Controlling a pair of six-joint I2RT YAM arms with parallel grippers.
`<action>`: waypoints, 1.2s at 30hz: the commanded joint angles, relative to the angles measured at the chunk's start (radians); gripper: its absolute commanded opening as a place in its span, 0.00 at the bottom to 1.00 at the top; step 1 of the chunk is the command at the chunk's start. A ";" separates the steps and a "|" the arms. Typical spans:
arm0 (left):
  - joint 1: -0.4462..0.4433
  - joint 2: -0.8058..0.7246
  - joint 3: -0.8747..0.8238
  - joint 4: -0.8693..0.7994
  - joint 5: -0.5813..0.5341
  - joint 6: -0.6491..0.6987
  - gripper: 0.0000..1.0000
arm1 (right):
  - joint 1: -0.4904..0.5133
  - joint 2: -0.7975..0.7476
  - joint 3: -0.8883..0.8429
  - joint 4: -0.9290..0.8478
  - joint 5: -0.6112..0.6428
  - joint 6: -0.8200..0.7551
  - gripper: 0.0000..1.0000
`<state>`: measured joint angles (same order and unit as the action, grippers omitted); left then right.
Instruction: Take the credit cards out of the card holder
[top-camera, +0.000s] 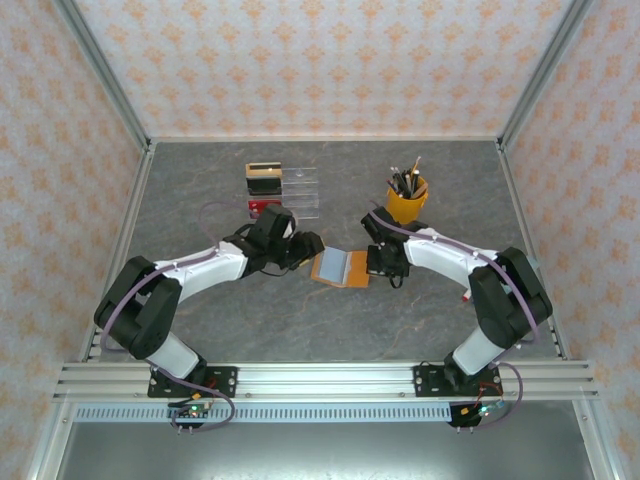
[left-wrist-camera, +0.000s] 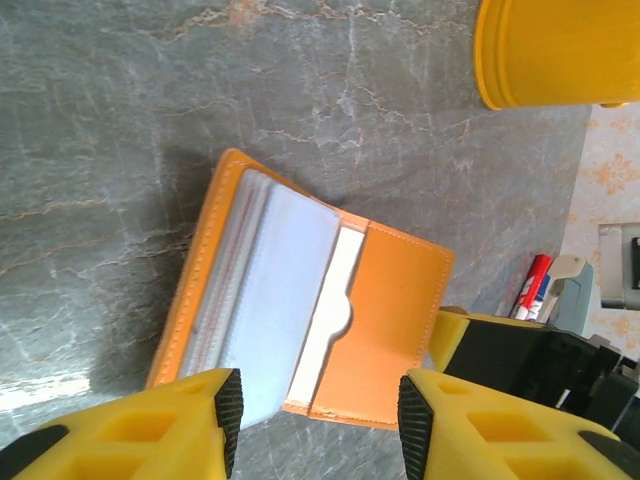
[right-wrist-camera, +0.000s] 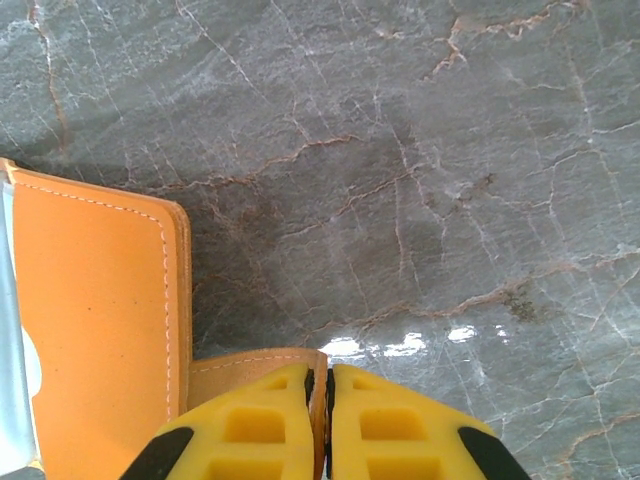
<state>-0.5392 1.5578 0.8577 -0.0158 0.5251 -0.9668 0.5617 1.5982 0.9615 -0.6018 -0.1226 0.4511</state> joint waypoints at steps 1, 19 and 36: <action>-0.024 0.021 0.058 -0.041 0.023 0.032 0.46 | -0.003 0.011 0.025 0.001 0.017 -0.012 0.09; -0.054 0.164 0.141 -0.159 -0.033 0.100 0.55 | -0.003 0.060 0.020 0.018 0.007 -0.012 0.09; -0.077 0.229 0.168 -0.200 -0.063 0.136 0.57 | -0.003 0.076 0.020 0.022 0.009 -0.013 0.09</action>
<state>-0.6060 1.7687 1.0016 -0.1699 0.5083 -0.8608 0.5617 1.6604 0.9630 -0.5823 -0.1276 0.4480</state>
